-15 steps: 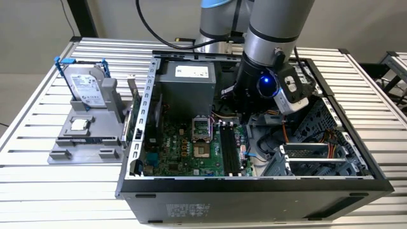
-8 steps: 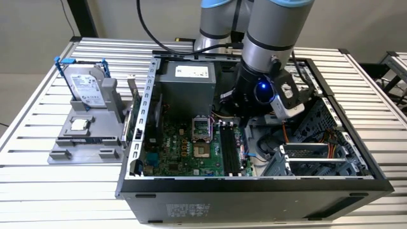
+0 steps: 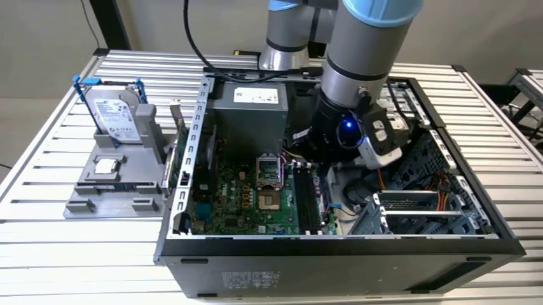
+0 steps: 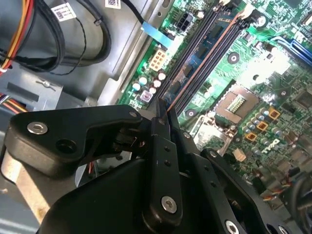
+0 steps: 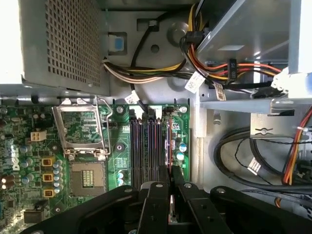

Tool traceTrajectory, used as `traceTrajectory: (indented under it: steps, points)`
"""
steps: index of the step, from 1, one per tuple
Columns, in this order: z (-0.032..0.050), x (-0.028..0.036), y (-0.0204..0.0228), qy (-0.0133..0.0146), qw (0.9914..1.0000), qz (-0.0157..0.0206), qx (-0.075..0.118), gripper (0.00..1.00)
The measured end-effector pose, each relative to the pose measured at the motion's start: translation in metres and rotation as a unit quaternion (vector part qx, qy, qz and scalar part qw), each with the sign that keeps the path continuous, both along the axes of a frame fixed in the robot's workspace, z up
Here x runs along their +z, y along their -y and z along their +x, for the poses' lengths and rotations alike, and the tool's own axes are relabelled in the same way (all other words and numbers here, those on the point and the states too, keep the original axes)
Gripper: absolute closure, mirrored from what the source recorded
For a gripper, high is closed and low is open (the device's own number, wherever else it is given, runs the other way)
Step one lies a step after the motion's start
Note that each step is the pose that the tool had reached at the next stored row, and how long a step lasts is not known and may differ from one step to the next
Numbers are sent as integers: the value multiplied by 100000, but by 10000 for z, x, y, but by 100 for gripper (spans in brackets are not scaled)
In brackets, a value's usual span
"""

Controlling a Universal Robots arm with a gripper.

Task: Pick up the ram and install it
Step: 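Insert the ram into the slot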

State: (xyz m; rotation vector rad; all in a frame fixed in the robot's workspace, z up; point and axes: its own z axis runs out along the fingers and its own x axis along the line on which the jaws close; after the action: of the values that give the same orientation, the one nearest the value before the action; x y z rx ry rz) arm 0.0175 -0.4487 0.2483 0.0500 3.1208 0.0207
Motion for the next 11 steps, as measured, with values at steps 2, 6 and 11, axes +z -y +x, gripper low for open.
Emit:
traceTrajectory:
  steps: [2,6,11]
  points:
    - [0,-37,15,5,100000,11,-3,100]
    - [0,-108,28,1,100000,9,50,100]
    - [-1,-134,31,-3,99994,-8,1103,100]
